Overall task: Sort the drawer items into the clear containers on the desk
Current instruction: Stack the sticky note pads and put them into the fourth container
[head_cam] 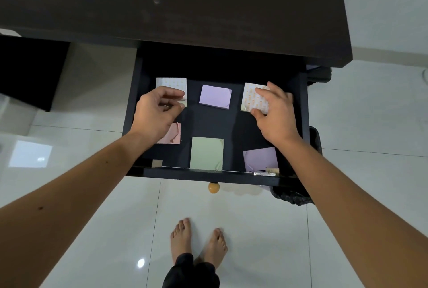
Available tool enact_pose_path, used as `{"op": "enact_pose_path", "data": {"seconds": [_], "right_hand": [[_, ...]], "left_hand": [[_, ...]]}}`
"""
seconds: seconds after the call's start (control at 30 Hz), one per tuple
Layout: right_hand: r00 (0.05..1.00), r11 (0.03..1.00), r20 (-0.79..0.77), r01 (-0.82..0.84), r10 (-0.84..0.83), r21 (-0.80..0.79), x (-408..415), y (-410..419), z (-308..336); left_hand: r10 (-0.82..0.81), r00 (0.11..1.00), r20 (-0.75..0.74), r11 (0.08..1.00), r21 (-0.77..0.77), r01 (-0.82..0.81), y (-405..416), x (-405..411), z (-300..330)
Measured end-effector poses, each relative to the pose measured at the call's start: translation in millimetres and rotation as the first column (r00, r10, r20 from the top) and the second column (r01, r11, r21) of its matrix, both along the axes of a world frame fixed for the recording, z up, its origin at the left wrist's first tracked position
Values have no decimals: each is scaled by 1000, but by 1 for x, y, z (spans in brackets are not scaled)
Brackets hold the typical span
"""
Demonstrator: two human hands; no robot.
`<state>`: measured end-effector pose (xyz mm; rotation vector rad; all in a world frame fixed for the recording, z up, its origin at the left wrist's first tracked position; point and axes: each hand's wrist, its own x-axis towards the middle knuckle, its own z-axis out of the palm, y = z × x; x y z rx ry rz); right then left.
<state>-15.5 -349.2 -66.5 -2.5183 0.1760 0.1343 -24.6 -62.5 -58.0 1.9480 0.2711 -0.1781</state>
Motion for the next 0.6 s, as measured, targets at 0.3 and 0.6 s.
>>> {"op": "enact_pose_path", "data": {"seconds": [0.3, 0.6], "right_hand": [[996, 997, -90, -34, 28, -64, -4, 4, 1], [988, 989, -156, -1, 25, 149, -12, 8, 9]], "left_hand": [[-47, 978, 202, 970, 244, -4, -3, 6, 0], [-47, 989, 142, 975, 220, 15, -6, 8, 0]]}}
